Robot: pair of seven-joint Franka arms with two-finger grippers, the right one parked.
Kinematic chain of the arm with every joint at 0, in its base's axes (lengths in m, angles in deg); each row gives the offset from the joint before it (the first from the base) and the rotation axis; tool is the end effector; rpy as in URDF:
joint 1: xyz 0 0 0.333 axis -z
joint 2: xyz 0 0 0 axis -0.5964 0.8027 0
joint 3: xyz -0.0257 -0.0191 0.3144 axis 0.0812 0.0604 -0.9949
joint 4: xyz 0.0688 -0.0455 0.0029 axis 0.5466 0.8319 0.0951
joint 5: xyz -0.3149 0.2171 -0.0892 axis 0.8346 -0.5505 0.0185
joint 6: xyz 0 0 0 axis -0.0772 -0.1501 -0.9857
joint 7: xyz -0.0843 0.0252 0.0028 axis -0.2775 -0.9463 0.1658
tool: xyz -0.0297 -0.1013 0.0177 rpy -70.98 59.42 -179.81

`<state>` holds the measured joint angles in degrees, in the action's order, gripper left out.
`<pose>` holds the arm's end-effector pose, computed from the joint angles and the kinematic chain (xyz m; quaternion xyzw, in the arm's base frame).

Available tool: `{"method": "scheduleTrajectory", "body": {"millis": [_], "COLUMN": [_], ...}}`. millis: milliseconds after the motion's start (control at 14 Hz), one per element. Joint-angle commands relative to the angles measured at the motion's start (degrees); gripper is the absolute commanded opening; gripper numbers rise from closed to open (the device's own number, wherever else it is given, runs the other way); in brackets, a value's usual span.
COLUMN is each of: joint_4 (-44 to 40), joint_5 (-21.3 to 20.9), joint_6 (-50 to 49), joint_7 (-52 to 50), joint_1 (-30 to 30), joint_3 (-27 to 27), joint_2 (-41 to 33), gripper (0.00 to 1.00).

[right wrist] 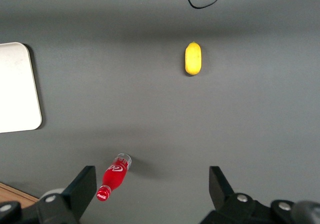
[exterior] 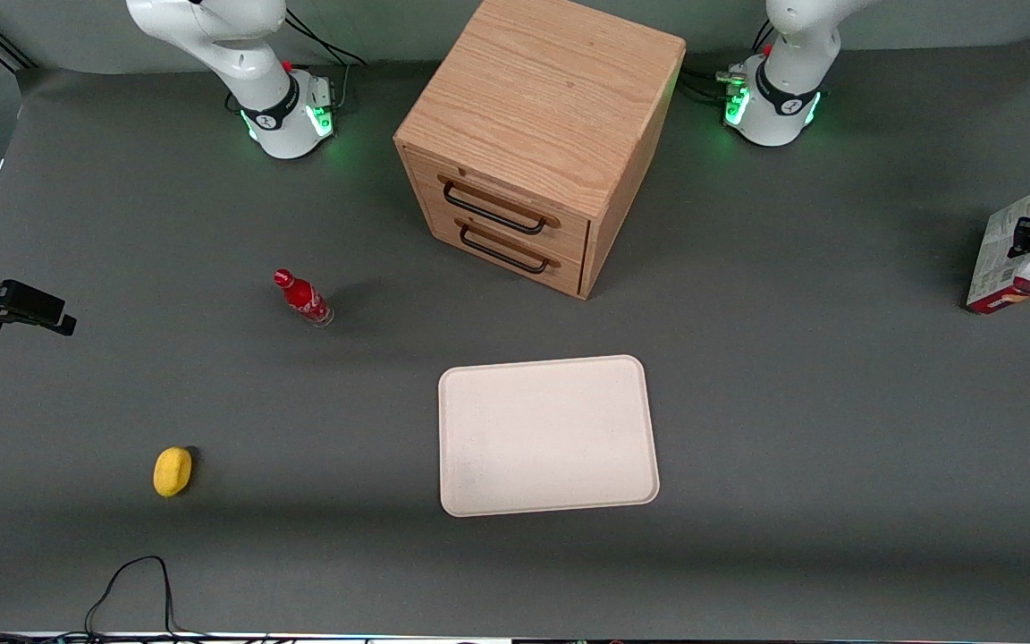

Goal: Place red cookie box on tray
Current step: 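Carry the held cookie box with the left gripper toward the white tray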

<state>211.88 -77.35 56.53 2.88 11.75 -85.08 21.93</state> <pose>0.4225 0.3546 0.2638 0.9670 -0.2371 -0.0883 0.0303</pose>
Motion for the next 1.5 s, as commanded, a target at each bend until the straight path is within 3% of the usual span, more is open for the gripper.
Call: {"method": "scheduleTrajectory", "body": {"millis": [0,357,714,1143,1429], "joint_4": [-6.5,-18.1,-28.7,-47.3,-51.8], "joint_5": [0.3,0.4,5.7,6.3,5.1], "joint_6": [-11.8,-29.7,-31.4,-37.0,-35.4], "joint_7": [-7.8,-34.3,-55.8,-76.6,-83.7], "joint_1": [5.4,14.2,21.3,28.1,32.5], "joint_3": [1.9,12.8,20.8,28.3,28.6], "joint_2": [-3.4,-7.3,-5.4,7.0,13.8], "gripper": [0.0,0.0,0.0,0.0,0.0]}}
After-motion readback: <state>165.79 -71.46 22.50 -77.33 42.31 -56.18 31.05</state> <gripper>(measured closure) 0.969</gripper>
